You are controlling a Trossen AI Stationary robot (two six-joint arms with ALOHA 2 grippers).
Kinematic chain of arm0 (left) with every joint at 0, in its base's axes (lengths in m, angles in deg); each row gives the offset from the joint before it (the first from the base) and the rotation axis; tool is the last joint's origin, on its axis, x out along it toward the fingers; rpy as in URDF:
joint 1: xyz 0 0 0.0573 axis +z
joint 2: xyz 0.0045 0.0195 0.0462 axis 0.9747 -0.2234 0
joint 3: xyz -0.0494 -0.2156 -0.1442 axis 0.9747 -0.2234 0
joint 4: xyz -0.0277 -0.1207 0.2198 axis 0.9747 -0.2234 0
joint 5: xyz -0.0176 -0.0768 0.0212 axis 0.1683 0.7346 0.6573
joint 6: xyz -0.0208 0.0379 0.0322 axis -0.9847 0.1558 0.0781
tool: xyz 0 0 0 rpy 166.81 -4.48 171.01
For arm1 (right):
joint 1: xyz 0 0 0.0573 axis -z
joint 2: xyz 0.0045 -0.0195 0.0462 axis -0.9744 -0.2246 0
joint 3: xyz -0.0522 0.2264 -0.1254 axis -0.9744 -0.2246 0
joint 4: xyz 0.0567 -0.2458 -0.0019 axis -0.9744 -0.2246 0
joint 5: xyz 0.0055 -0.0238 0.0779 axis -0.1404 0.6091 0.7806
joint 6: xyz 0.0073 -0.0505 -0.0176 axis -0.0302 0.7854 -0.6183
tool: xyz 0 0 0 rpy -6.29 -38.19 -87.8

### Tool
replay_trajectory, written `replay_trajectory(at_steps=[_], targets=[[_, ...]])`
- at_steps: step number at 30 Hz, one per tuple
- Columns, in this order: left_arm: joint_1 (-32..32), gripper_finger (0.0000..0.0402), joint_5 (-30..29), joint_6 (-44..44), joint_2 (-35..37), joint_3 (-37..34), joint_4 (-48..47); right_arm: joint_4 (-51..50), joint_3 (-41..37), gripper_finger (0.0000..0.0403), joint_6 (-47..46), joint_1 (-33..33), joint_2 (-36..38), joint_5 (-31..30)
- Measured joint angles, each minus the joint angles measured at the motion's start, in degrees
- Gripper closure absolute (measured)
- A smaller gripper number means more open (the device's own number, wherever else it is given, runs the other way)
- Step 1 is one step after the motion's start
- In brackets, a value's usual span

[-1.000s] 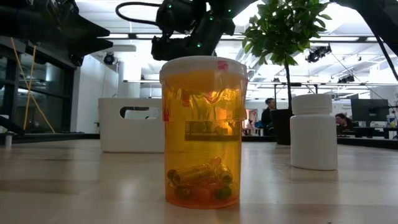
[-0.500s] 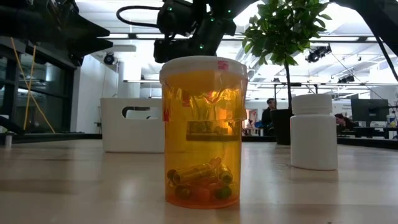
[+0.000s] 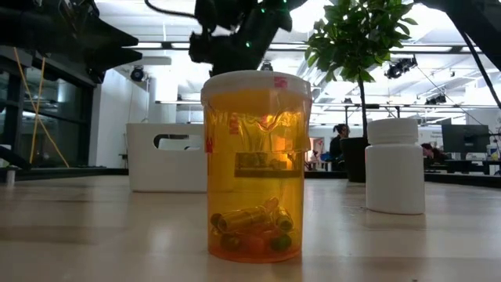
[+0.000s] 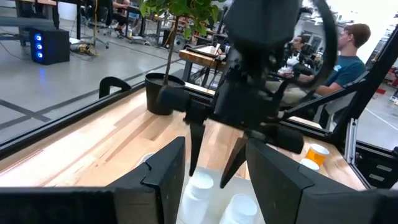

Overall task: Pick and place pill bottles into a basket
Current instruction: Put the white pill bottle into the white bin

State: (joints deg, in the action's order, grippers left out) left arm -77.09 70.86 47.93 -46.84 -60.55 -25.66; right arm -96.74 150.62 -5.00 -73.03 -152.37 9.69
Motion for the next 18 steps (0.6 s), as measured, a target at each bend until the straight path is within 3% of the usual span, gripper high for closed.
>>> replay_trajectory(at_steps=[15,18], targets=[[0.01,0.0197,0.00,0.00,-0.01,0.00,-0.01,-22.32,26.97,0.0210,-0.22,-0.60,0.13,3.83],[-0.01,0.0197,0.00,0.00,0.00,0.00,-0.02,-21.59,23.68,0.0211,-0.23,-1.53,4.09,4.10]])
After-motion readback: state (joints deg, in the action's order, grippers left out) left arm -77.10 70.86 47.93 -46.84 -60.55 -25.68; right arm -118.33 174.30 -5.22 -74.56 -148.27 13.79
